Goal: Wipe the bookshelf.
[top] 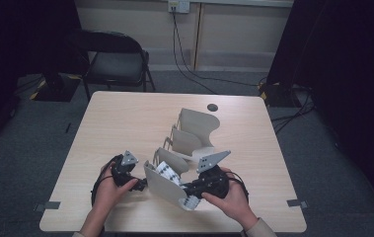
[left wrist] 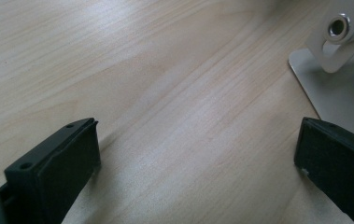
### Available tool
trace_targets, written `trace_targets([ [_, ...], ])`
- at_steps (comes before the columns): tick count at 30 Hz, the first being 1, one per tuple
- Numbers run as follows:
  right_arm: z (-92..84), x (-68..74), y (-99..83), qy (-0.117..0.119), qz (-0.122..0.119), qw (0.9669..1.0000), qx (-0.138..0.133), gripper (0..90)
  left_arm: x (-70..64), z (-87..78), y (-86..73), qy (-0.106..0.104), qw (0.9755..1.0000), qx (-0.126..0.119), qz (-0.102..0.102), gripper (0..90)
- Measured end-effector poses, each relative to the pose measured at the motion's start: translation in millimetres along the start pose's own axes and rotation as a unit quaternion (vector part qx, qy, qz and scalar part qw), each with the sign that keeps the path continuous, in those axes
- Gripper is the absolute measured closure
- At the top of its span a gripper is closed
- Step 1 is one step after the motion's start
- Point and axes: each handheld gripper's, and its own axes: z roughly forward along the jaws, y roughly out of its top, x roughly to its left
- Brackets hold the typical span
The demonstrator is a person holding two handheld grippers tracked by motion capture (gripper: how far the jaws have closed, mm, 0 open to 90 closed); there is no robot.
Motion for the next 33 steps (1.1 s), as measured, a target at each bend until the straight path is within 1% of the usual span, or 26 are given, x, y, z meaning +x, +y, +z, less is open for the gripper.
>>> trace_targets([
  [1,3.5,-1.7,-3.0,-0.001,0.002,1.0000,0.004,82.7,0.0,0.0,0.0,0.000,1.0000,0.000,0.000,0.0],
  [2,11.5,-5.5,-9.8,-0.002,0.007,0.9999,0.013,82.7,0.0,0.0,0.0,0.000,1.0000,0.000,0.000,0.0],
  [3,11.5,-5.5,-9.8,-0.002,0.007,0.9999,0.013,82.7,0.0,0.0,0.0,0.000,1.0000,0.000,0.000,0.0],
  [4,17.8,-8.3,-14.8,-0.007,0.009,0.9997,0.023,82.6,0.0,0.0,0.0,0.000,1.0000,0.000,0.000,0.0],
  [9,30.9,-14.0,-24.9,-0.014,0.013,0.9989,0.042,82.5,-0.1,0.1,0.0,-0.001,1.0000,0.000,-0.001,0.0],
  [13,33.6,-18.5,-30.4,-0.013,0.023,0.9989,0.038,82.5,-0.1,0.1,0.0,-0.001,1.0000,0.000,-0.001,0.0],
  [14,32.8,-21.1,-33.1,-0.017,0.029,0.9987,0.038,82.5,-0.1,0.1,0.0,-0.001,1.0000,0.000,-0.001,0.0],
  [19,25.6,-27.4,-38.7,-0.031,0.038,0.9980,0.040,82.5,-0.1,0.1,0.0,-0.001,1.0000,0.000,-0.001,0.0],
  [23,17.4,-32.2,-43.2,-0.047,0.040,0.9972,0.042,82.4,-0.1,0.1,0.0,-0.001,1.0000,0.000,-0.001,0.0],
  [28,5.1,-38.5,-53.5,-0.070,0.049,0.9952,0.048,82.3,-0.1,0.1,0.0,-0.001,1.0000,0.000,-0.001,0.0],
  [30,2.1,-40.2,-55.8,-0.073,0.051,0.9948,0.048,82.2,-0.1,0.1,0.0,-0.001,1.0000,0.000,-0.001,0.0],
  [31,-1.0,-41.9,-58.1,-0.078,0.054,0.9944,0.048,82.1,-0.1,0.1,0.0,-0.001,1.0000,0.000,-0.001,0.0],
  [32,-8.0,-45.3,-62.9,-0.089,0.058,0.9931,0.049,82.0,-0.1,0.1,0.0,-0.001,1.0000,-0.001,-0.001,0.0],
  [33,-10.5,-46.7,-64.4,-0.092,0.060,0.9927,0.049,82.0,-0.1,0.1,0.0,-0.001,1.0000,-0.001,-0.001,0.0],
])
